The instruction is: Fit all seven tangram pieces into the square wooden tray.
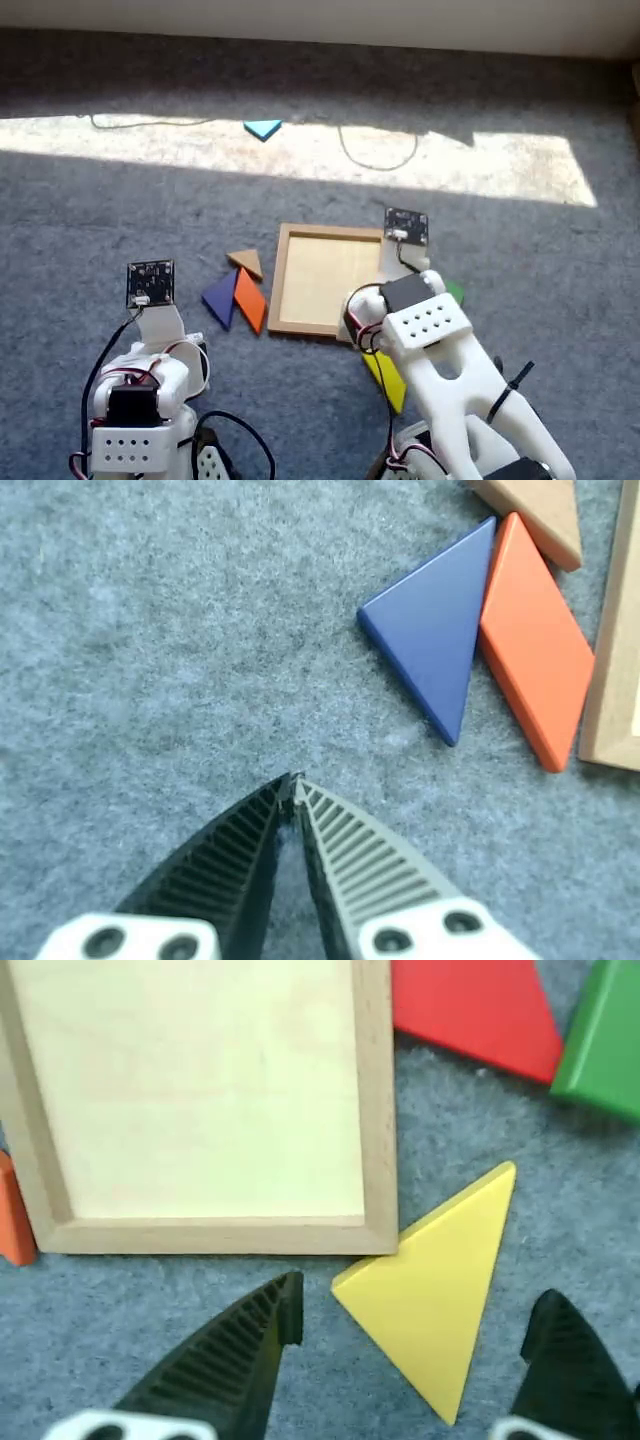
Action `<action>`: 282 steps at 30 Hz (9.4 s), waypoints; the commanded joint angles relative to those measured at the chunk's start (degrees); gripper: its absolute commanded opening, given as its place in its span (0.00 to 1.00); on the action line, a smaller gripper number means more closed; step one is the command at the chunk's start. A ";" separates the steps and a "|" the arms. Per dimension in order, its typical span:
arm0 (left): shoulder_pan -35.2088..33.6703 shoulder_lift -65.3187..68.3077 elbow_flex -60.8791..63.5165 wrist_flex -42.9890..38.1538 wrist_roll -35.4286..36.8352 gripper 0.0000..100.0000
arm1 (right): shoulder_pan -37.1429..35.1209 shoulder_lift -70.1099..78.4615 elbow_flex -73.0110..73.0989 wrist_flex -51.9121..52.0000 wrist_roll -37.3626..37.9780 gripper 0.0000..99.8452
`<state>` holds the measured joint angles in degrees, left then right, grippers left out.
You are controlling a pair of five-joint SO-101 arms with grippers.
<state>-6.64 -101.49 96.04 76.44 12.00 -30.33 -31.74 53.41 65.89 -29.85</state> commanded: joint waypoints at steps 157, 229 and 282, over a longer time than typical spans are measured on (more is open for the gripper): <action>0.40 -2.59 1.19 0.35 0.26 0.01 | -5.32 5.93 12.00 -1.98 13.63 0.21; 0.40 -2.59 1.19 0.35 0.26 0.01 | 13.32 13.49 3.91 -6.46 22.59 0.40; 0.40 -2.59 1.19 0.35 0.26 0.01 | 13.93 2.86 3.82 -0.66 26.99 0.21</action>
<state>-6.64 -101.49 96.04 76.44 12.00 -16.44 -20.57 57.71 59.91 -4.00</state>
